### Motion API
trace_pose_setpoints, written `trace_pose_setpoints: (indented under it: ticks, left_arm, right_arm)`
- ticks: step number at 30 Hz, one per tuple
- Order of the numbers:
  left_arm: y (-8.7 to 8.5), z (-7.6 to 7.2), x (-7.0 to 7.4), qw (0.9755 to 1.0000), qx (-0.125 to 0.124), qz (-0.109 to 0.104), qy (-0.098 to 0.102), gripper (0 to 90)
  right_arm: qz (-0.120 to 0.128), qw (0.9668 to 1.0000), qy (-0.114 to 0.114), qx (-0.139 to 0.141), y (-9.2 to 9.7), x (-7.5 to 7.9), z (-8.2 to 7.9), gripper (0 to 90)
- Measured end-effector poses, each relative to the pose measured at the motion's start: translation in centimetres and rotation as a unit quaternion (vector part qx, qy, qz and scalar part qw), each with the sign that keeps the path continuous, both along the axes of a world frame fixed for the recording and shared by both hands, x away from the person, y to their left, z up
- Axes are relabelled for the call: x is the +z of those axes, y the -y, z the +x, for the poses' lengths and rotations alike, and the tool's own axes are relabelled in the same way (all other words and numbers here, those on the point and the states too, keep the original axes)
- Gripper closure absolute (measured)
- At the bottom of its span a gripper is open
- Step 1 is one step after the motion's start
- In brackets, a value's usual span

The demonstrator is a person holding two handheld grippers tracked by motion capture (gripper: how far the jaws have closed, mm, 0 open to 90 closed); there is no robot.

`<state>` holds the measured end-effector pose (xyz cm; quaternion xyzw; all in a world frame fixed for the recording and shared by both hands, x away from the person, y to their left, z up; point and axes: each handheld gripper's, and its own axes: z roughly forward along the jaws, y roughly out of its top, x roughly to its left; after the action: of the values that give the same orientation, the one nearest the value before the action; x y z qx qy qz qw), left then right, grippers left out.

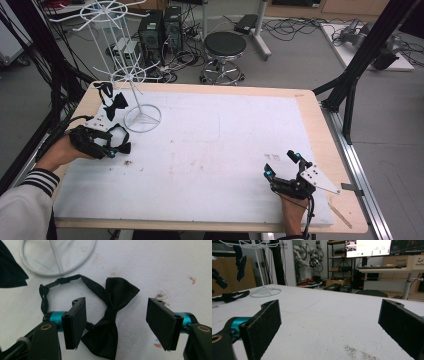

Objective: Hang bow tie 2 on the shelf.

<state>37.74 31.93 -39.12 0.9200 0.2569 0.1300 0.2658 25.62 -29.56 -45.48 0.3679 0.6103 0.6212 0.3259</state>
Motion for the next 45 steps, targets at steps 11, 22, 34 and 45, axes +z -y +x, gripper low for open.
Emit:
trace_pose_setpoints:
  ticks: [11,22,34,45]
  left_arm:
    - [1.0,0.6,-1.2,0.9985,-0.026,0.048,-0.011,42.2]
    - [1.0,0.9,-1.8,0.9973,-0.014,0.070,-0.016,55.2]
    - [1.6,1.0,-2.1,0.9958,-0.004,0.088,-0.026,75.0]
    - [1.9,0.5,-1.6,0.9966,0.000,0.082,-0.010,76.3]
  right_arm:
    - [0.000,1.0000,-0.002,0.000,0.0,0.0,0.0,3.8]
    - [0.000,1.0000,-0.004,-0.001,0.0,0.0,0.0,3.8]
    - [-0.002,1.0000,-0.004,-0.001,0.0,0.0,0.0,3.8]
    - [0.001,1.0000,-0.005,-0.001,0.0,0.0,0.0,3.8]
